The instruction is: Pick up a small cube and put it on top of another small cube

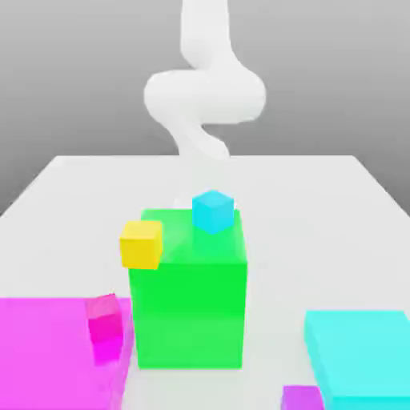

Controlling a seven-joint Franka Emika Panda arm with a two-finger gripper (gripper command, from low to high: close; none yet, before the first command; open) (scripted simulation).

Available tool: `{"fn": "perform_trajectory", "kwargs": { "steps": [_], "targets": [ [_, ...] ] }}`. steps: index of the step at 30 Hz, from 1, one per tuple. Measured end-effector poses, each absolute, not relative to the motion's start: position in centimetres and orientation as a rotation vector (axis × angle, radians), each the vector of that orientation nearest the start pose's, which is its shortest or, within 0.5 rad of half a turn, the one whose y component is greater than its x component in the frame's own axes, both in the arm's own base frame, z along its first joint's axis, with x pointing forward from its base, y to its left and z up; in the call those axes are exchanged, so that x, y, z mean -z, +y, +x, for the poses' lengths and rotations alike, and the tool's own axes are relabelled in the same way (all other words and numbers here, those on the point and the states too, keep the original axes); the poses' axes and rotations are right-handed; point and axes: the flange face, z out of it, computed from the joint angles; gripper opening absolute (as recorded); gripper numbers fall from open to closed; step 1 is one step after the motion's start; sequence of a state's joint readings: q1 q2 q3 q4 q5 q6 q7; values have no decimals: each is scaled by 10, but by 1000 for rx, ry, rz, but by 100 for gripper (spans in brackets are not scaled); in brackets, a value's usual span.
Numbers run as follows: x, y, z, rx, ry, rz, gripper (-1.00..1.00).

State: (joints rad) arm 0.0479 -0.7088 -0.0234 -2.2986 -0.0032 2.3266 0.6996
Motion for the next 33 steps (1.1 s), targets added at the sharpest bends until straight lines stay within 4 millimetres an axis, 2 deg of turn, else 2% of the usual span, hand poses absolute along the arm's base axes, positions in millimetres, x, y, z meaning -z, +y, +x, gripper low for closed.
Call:
{"fn": "perform_trajectory", "kwargs": {
  "steps": [4, 8, 12, 16, 22, 28, 30, 33],
  "targets": [
    [-628, 21, 429, 862, 649, -2723, 0],
    [-569, 38, 468, 748, 390, -2855, 0],
    [-505, 58, 499, 625, 115, -2952, 0],
    [-436, 79, 519, 493, -173, -3012, 0],
    [-329, 111, 531, 282, -629, -3025, 0],
    [-221, 130, 521, 56, -1066, -2950, 0],
    [-188, 133, 518, 14, -1146, -2924, 0],
    [-144, 134, 517, 2, -1169, -2916, 0]
  ]
}}
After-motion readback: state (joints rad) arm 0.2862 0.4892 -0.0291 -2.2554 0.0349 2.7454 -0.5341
